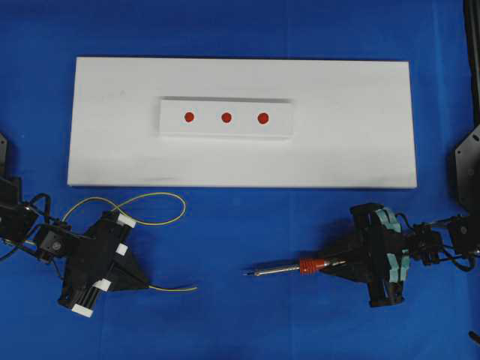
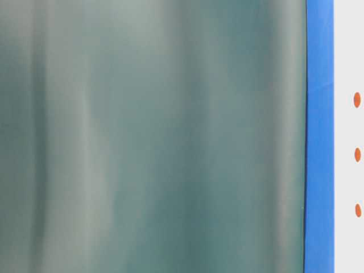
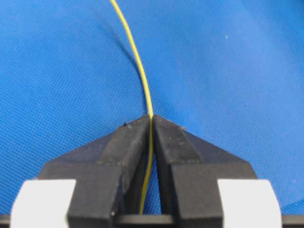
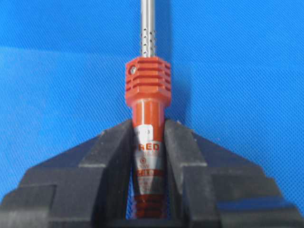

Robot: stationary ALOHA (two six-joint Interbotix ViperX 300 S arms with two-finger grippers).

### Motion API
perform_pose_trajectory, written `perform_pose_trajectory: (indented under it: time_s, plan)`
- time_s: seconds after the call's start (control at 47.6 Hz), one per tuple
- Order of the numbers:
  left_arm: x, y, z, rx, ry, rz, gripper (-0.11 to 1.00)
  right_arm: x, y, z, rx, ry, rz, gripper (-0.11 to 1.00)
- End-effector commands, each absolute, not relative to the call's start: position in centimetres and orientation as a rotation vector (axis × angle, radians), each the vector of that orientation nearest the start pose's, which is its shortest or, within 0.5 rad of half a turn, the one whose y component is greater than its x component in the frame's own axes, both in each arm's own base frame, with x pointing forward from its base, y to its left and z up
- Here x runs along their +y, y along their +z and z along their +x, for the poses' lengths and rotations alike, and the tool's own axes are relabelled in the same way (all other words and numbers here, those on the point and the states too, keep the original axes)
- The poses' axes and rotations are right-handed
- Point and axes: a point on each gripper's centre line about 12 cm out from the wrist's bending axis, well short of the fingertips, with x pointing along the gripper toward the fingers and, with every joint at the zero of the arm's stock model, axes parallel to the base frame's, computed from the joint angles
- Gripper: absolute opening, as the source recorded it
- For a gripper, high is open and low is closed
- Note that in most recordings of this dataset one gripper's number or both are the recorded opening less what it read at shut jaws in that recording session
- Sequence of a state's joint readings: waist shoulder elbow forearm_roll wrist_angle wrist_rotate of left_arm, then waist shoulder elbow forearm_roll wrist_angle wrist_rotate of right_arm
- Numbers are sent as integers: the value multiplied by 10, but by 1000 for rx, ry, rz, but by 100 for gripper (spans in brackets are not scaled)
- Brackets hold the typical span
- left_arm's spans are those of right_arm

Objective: Touch the tip of the soldering iron to the tip of the solder at the mark.
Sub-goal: 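Grasp the yellow solder wire with left gripper and red soldering iron with right, then lift both held tools and move them over the red-dot strip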

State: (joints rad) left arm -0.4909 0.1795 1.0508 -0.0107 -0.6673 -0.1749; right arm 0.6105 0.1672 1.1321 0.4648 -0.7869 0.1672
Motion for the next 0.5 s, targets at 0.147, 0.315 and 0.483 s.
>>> perform_pose_trajectory:
  time_s: [0.147,0.315,0.483]
  plan:
    - [-148,77,284,562,-410,-57,4,137,71,260,543,152,257,6]
    - [-151,96,290,559,-405,-79,4,139,87,264,578,141,310,6]
    - [-151,121,289,634,-383,-112,4,133,112,265,600,145,360,6]
